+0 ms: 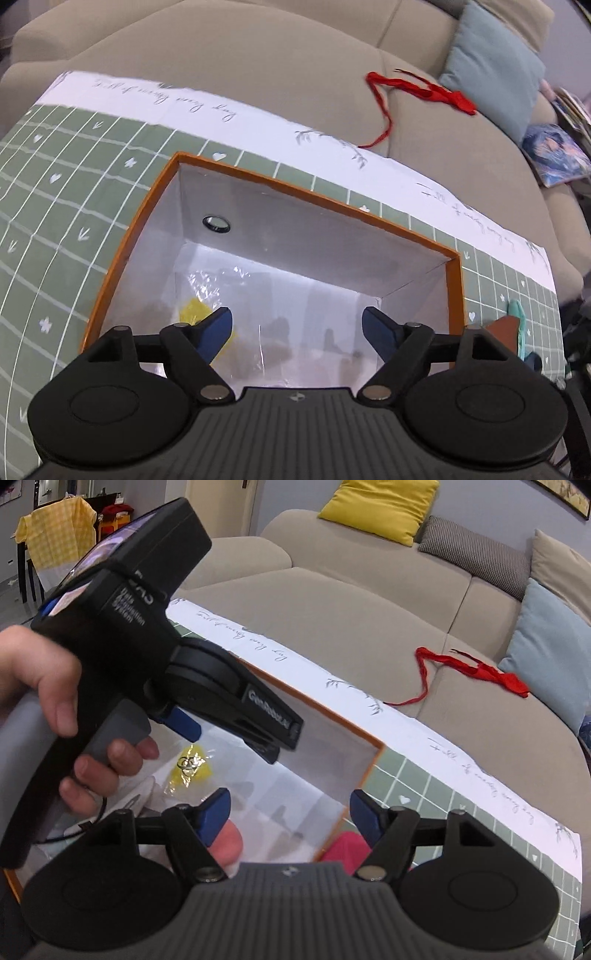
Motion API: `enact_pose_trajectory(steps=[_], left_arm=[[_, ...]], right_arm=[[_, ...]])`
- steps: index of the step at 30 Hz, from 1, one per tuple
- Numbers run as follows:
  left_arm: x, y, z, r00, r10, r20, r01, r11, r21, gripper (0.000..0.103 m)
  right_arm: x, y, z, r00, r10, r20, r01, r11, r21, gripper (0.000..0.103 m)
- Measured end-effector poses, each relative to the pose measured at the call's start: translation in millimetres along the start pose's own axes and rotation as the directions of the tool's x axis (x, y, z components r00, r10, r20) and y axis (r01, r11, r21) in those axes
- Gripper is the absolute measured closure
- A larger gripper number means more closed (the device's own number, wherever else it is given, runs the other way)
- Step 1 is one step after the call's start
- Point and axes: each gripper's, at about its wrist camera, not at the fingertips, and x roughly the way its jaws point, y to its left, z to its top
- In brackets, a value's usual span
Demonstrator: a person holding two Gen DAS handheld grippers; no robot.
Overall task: Organize soft objects
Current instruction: 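Move both grippers back to the remaining soft items on the mat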
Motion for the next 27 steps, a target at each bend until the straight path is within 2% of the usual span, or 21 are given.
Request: enact_pose_trajectory(steps=[2, 5, 12, 15, 16, 18, 21, 24, 27], left_arm=[[-2.3, -3.4, 1.5, 1.000, 0.015, -0.011, -0.016, 1.000, -0.027, 0.008], [-7.3, -2.2, 5.2, 0.999, -0.038, -0.019, 0.037, 0.998, -0.059, 0.007], [-21.0, -3.1, 10.7, 0.994, -0.095, -0.058, 0.085, 0.985, -0.150, 0.007], [-29.9, -11.7, 12.4, 0.989, -0.125, -0.081, 0.110, 0.979, -0.170, 0.007], [-32.7, -15.7, 11.2, 0.987, -0.136, -0.091, 0.118, 0.977, -0.176, 0.007], [-38.0, -26.6, 10.2, 0.983, -0.147, -0.114, 0.127, 0.978, -0.167, 0.007], [-50.5, -50.8, 7.7, 0.977, -0.172, -0.128, 0.159, 0.981, -0.109, 0.007], [-61.5, -76.1, 2.5, 0.970, -0.199, -0.140, 0.192, 0.979, -0.065, 0.007], [-67.1, -104.3, -3.3, 0.956, -0.244, -0.164, 0.243, 0.970, -0.025, 0.007]], right_arm=[[-5.8, -5.3, -3.3, 1.000, 0.008, 0.009, -0.008, 1.000, 0.008, 0.032], [-12.8, -19.7, -6.4, 1.000, 0.006, 0.015, -0.007, 0.999, 0.047, 0.032], [-33.4, -50.3, -7.0, 0.996, -0.048, 0.075, 0.035, 0.985, 0.167, 0.032], [-43.4, -64.4, -9.1, 0.995, -0.056, 0.087, 0.038, 0.980, 0.194, 0.030], [-46.7, -69.3, -10.6, 0.995, -0.051, 0.087, 0.033, 0.980, 0.197, 0.026], [-53.7, -77.7, -17.2, 0.993, -0.050, 0.102, 0.029, 0.980, 0.196, 0.025], [-59.2, -94.7, -29.6, 0.992, -0.087, 0.087, 0.067, 0.976, 0.208, 0.025], [-64.7, -117.1, -44.0, 0.990, -0.119, 0.075, 0.095, 0.961, 0.261, 0.025], [-65.5, -144.9, -61.9, 0.984, -0.169, 0.047, 0.147, 0.940, 0.309, 0.025]])
